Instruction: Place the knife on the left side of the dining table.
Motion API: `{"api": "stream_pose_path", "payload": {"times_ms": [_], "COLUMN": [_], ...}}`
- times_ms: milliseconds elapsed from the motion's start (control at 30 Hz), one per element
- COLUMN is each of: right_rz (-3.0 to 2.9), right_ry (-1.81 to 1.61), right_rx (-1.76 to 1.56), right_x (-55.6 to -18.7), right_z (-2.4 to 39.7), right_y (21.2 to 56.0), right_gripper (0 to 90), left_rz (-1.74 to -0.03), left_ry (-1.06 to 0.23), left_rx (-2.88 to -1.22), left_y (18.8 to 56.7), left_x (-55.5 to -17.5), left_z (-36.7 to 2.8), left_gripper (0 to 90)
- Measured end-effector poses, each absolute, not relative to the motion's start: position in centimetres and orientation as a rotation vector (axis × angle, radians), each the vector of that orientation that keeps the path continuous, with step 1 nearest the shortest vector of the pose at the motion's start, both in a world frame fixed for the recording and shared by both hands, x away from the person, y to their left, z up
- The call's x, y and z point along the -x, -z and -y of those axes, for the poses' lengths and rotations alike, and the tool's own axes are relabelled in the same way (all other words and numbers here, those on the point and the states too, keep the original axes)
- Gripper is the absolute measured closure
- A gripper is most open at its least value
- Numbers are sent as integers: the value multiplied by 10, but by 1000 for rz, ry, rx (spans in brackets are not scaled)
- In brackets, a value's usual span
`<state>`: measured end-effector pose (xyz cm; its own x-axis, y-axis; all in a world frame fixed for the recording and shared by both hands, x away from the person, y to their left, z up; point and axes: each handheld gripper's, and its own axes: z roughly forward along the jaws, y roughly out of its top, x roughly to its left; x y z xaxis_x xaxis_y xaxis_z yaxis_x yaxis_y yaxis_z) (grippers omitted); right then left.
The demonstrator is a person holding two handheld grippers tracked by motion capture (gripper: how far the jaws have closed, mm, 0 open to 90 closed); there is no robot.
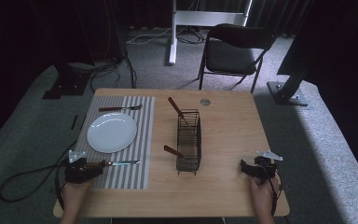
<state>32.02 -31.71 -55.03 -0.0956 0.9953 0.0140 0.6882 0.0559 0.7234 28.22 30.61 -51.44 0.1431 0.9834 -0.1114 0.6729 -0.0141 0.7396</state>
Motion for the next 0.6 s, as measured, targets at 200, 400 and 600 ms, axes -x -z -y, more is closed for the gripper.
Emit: {"api": "stream_pose_path", "payload": {"times_ms": [200, 400, 600], "right_rz": [-1838, -1838, -1838], "right_ry": [-801, -801, -801], "right_rx": [-1680, -1680, -1680], "right_x": [-320, -320, -320], "right_z": [317, 317, 317], "right_y": [550, 550, 550], "right_gripper": [120, 120, 120], "left_rz": [-1546, -1552, -1598], "left_ry": [-582, -640, -691], "left_rx": [-1773, -1799, -1788], "left_y": [522, 530, 535], "left_x": [-256, -239, -232], "left_z": [-295, -289, -294], "left_gripper": [209, 203, 89]}}
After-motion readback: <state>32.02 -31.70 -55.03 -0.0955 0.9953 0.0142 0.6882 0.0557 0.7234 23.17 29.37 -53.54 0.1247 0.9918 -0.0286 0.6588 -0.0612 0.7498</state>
